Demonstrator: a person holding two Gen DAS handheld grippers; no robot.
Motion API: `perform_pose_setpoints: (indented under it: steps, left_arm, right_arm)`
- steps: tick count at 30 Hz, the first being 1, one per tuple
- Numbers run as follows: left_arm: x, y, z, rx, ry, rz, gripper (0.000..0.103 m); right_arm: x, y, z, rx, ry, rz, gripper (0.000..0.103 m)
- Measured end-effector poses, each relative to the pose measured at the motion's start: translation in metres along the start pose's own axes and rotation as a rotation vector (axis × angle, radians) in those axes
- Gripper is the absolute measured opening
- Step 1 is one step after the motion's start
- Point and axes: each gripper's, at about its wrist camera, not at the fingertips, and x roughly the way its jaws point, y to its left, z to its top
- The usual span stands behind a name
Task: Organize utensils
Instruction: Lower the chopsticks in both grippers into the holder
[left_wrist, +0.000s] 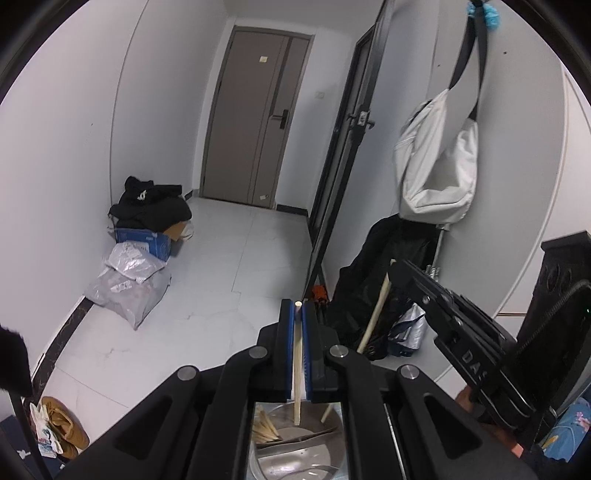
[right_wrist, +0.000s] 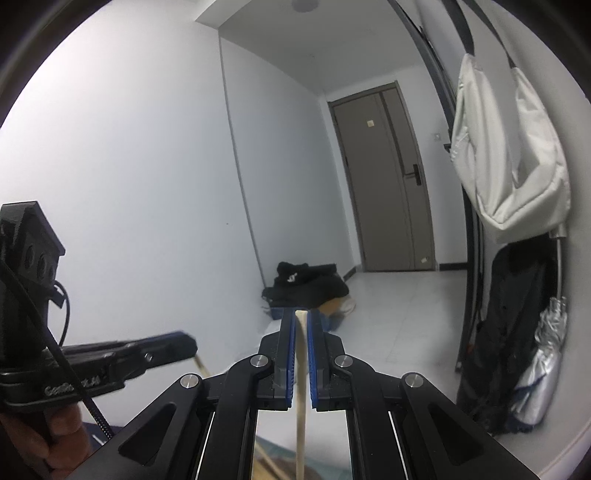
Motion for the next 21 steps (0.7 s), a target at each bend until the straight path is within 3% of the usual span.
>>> perform_pose_setpoints:
  steps: [6, 16, 21]
  left_arm:
    - [0.015, 0.012, -0.005, -0.040, 0.035, -0.014, 0.001]
    - [0.028, 0.015, -0.021, -0.047, 0.097, -0.050, 0.001]
    - [0.039, 0.017, -0.028, -0.052, 0.172, -0.068, 0.001]
  right_arm:
    - [0.029, 0.004, -0.021, -0.055, 0.029, 0.051, 0.005]
    - [0.030, 0.006, -0.052, -0.151, 0.066, 0.137, 0.005]
    - [0.028, 0.005, -0.063, -0.156, 0.106, 0.166, 0.005]
